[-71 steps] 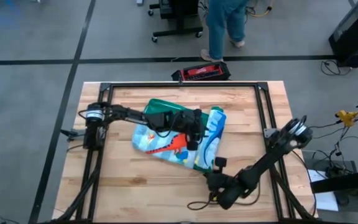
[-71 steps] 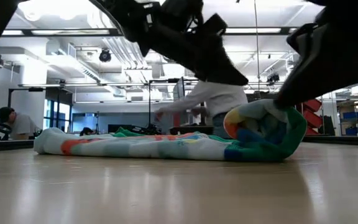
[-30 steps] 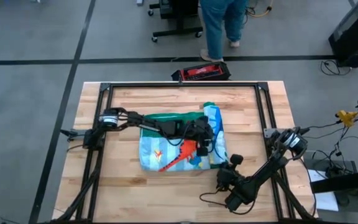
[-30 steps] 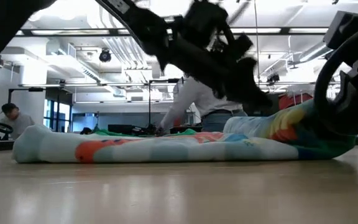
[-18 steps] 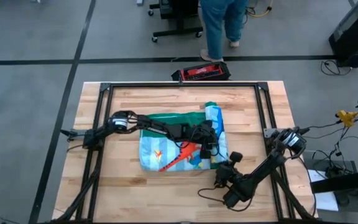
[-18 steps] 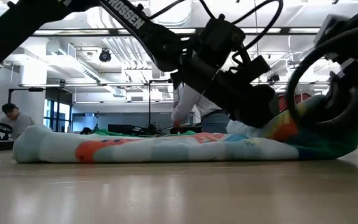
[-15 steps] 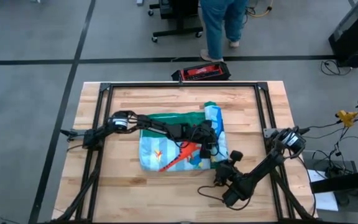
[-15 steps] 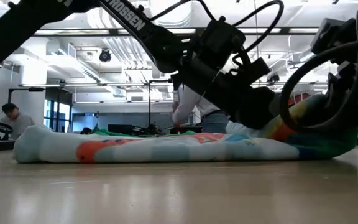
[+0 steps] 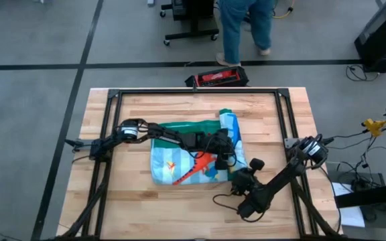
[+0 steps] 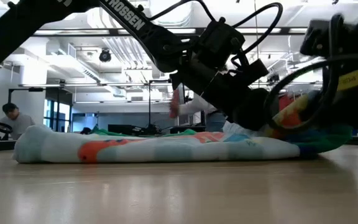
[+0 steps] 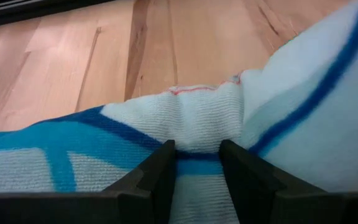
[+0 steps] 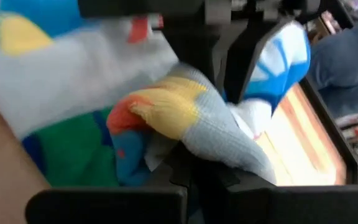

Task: Roll towel
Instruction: Roll the multi-color dinosaur print towel

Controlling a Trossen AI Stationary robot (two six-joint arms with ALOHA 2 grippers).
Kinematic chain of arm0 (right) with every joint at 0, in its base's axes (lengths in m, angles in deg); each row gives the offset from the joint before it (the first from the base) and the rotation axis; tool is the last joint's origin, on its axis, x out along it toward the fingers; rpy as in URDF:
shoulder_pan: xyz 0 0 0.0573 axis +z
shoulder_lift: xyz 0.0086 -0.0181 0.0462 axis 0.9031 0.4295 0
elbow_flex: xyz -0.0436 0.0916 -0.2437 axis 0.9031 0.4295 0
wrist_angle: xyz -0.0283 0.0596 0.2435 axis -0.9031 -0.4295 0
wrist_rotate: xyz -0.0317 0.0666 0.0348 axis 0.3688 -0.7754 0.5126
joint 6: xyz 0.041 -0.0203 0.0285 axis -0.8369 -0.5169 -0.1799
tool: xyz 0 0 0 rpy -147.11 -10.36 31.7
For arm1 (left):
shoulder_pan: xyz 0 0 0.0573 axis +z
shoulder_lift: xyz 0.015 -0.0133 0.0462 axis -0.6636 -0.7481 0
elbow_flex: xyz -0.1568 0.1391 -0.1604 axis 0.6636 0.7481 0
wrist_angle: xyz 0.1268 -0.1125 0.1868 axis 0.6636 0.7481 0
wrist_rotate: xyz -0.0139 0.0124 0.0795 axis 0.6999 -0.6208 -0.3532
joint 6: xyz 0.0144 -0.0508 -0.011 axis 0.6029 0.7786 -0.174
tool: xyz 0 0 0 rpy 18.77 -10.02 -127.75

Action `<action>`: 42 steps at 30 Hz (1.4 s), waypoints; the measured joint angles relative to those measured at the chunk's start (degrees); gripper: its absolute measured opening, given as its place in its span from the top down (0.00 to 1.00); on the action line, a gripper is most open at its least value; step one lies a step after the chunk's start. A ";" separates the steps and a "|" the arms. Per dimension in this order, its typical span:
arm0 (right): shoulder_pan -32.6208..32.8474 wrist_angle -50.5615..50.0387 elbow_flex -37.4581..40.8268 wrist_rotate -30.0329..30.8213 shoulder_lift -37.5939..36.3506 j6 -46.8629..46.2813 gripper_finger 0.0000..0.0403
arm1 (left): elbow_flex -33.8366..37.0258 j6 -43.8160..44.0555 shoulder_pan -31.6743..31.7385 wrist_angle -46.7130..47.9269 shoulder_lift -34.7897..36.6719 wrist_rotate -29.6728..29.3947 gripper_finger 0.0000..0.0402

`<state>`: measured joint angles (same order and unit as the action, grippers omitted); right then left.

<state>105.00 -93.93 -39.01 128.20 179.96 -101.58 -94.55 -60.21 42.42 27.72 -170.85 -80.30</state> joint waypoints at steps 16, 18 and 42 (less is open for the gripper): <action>-0.65 0.03 -0.11 -2.82 0.00 -2.07 1.00 | 0.21 -0.02 -0.04 2.13 1.49 0.05 0.70; -0.56 -1.62 -0.02 -4.76 0.00 -3.67 1.00 | 0.22 0.00 0.02 2.10 1.49 0.15 0.70; 1.96 2.15 -1.06 -4.38 -0.63 -0.62 0.82 | 0.28 0.39 0.58 3.66 1.49 0.31 0.70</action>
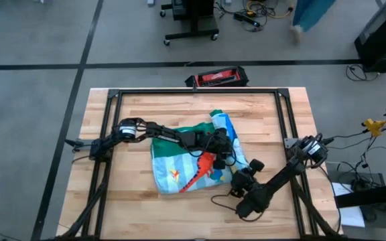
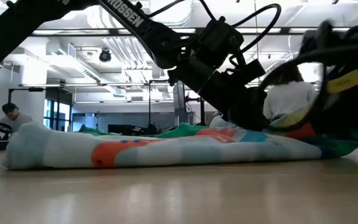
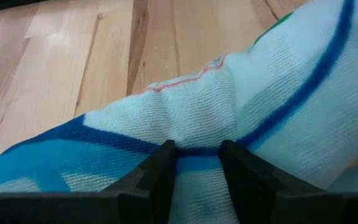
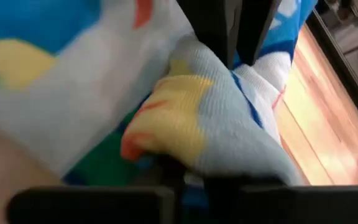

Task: Roll towel
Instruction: Roll the multi-color dinosaur print towel

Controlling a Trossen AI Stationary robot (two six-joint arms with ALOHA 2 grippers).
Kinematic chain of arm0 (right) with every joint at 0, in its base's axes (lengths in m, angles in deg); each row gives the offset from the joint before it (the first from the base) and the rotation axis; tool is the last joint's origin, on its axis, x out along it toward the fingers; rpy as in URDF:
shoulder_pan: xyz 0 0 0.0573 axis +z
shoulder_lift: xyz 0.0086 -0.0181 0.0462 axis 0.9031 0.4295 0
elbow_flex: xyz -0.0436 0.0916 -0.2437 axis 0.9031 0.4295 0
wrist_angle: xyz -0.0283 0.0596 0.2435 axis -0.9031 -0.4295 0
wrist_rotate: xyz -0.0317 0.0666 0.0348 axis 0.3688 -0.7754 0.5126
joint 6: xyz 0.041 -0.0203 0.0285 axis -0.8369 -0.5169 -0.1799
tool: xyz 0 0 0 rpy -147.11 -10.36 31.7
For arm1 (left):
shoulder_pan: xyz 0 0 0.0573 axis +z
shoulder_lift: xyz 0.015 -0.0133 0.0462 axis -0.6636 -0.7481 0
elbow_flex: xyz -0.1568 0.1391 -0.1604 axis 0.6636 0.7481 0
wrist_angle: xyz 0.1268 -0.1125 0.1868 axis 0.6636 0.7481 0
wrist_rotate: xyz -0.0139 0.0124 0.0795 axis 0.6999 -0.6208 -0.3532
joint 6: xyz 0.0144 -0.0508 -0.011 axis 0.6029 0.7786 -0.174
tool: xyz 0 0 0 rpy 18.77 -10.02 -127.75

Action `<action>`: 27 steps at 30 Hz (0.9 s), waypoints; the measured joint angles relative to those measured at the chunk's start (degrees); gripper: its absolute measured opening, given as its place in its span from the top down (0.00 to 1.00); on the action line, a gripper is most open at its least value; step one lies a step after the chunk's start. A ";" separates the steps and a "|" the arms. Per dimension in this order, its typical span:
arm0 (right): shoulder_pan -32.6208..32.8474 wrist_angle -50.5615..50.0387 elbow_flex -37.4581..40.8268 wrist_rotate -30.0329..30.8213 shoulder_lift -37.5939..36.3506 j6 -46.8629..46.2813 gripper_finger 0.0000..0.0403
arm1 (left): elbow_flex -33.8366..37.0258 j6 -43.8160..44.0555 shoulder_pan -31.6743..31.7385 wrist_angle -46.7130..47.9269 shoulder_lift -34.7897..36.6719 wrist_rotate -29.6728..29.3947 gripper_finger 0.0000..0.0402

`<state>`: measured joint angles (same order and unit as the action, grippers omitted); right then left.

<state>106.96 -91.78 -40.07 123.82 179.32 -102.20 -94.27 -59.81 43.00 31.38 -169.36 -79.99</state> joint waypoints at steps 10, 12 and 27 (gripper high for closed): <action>5.51 0.62 5.33 7.47 -0.11 -11.66 0.59 | 0.31 -0.10 0.03 -1.01 0.02 0.00 0.70; 5.46 3.39 6.07 9.32 -0.11 -12.73 0.60 | 0.31 -0.11 0.03 -1.02 0.02 0.00 0.70; 3.20 7.69 7.91 11.94 -0.14 -15.44 0.79 | 0.33 0.02 -0.04 -1.50 0.00 -0.13 0.70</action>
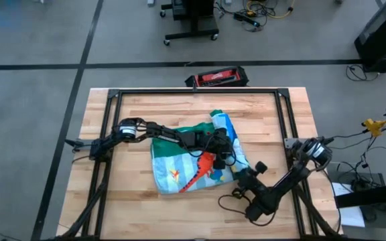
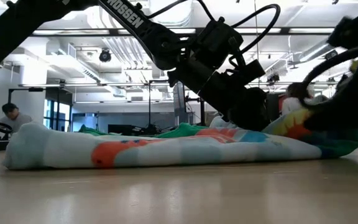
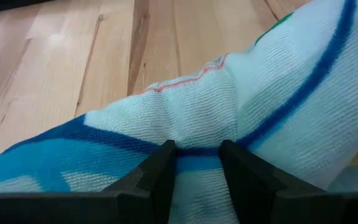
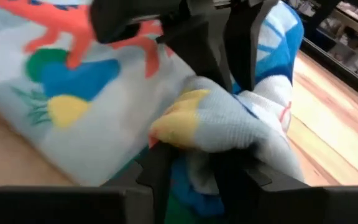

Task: Roll towel
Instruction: Roll the multi-color dinosaur print towel

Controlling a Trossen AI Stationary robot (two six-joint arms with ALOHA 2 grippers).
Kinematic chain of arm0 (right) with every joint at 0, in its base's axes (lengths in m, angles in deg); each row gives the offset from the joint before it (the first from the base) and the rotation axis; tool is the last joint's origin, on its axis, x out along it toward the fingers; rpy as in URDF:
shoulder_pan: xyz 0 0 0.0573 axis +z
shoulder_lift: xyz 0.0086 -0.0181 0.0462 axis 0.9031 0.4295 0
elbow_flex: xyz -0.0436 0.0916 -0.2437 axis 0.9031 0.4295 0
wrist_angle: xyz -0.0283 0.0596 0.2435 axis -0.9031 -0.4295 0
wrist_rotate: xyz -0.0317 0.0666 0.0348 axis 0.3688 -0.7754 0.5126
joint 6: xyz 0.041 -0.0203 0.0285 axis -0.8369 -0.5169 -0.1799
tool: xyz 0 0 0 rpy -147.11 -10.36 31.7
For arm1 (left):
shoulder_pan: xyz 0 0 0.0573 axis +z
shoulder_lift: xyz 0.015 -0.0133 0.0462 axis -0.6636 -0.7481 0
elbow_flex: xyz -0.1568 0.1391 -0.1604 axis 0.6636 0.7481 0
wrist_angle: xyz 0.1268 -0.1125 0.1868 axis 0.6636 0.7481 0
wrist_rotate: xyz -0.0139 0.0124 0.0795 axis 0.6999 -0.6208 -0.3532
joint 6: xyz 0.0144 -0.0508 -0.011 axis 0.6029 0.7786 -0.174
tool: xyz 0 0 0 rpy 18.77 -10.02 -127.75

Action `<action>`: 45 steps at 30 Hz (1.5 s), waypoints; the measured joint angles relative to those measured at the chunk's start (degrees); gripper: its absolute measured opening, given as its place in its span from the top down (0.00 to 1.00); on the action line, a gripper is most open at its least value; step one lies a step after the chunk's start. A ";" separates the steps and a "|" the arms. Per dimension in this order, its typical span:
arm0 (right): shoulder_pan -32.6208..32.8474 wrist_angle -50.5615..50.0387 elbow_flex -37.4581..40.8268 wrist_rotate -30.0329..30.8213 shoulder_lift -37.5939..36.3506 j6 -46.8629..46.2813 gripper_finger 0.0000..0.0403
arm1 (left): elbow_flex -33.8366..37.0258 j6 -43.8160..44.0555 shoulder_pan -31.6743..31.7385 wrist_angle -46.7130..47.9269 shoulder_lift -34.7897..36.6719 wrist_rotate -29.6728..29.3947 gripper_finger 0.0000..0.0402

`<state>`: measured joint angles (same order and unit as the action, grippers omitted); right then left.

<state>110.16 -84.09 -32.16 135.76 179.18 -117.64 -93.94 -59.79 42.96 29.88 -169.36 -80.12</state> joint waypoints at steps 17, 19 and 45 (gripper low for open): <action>-0.27 3.40 1.93 -0.72 -2.24 4.67 0.87 | 0.00 0.28 -0.07 -0.13 0.00 0.07 0.70; -0.76 4.25 1.96 -0.72 -2.22 5.85 0.86 | 0.00 0.35 -0.07 -0.13 0.00 -0.01 0.70; -1.69 4.59 2.93 -1.73 -1.98 5.72 1.00 | 0.82 0.67 -1.21 9.77 4.25 -6.39 0.70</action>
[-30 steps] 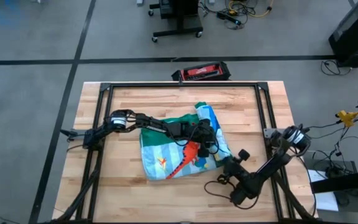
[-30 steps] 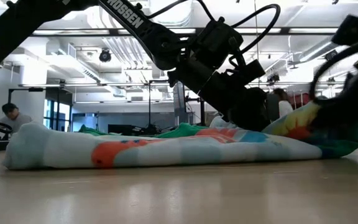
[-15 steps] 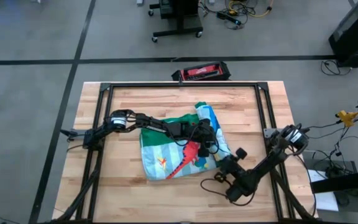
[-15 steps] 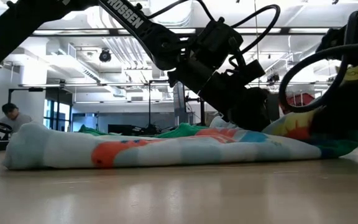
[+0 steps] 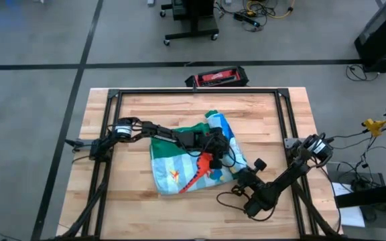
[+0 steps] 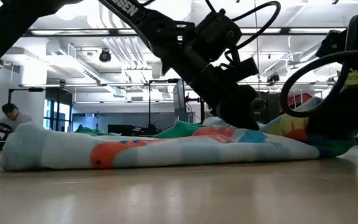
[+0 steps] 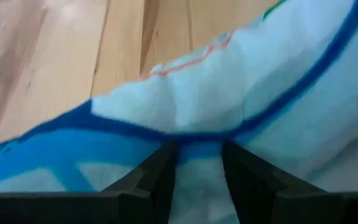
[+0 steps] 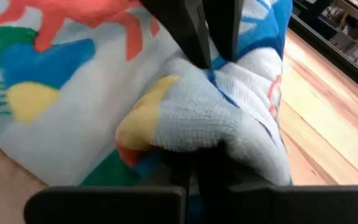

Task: Roll towel
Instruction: Roll the multi-color dinosaur print towel

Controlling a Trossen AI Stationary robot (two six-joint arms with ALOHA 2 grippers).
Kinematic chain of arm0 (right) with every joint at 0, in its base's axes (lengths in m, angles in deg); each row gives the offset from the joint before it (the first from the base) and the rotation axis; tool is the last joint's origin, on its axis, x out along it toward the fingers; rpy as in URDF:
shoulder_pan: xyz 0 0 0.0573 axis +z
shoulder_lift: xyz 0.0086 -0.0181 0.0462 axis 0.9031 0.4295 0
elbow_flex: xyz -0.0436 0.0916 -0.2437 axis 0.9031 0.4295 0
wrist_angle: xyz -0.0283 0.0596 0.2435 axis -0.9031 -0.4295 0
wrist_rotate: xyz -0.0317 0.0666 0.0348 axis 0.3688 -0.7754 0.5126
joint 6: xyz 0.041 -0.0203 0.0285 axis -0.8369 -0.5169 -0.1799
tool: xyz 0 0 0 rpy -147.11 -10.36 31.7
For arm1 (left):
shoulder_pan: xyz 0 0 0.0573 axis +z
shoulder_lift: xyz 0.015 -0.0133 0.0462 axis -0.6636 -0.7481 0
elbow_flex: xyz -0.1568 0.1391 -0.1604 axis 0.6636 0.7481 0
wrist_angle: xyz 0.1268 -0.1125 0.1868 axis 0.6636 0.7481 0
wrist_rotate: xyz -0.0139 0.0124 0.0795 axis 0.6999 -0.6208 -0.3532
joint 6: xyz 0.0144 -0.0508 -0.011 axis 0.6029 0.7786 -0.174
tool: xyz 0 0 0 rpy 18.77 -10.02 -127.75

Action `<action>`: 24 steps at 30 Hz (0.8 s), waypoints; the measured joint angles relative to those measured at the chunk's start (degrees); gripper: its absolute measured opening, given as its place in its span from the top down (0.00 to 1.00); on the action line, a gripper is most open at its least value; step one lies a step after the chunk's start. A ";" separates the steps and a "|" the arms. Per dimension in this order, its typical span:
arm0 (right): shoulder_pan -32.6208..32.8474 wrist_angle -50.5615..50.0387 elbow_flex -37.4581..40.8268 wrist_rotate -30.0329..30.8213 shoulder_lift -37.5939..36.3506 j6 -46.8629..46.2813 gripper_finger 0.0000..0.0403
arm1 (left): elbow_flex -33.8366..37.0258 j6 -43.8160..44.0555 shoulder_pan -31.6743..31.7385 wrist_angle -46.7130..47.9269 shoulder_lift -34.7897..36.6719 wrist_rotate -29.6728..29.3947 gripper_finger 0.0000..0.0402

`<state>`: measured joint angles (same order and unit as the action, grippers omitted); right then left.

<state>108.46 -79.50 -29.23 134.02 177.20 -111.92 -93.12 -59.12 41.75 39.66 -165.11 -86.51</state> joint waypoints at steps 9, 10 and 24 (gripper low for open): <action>4.04 0.49 -0.76 -0.38 0.13 3.69 1.00 | 1.33 0.27 -1.02 0.15 0.91 -3.57 0.70; 4.72 0.44 -0.74 -0.40 0.13 3.47 1.00 | 1.71 0.45 -1.02 0.13 1.00 -3.73 0.70; 7.45 1.47 -0.74 0.55 -0.92 6.10 1.00 | 6.75 4.54 -0.09 -0.99 2.48 -10.01 0.70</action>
<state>115.91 -78.03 -29.97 134.57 176.28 -105.83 -86.37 -54.59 41.66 38.67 -162.63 -96.52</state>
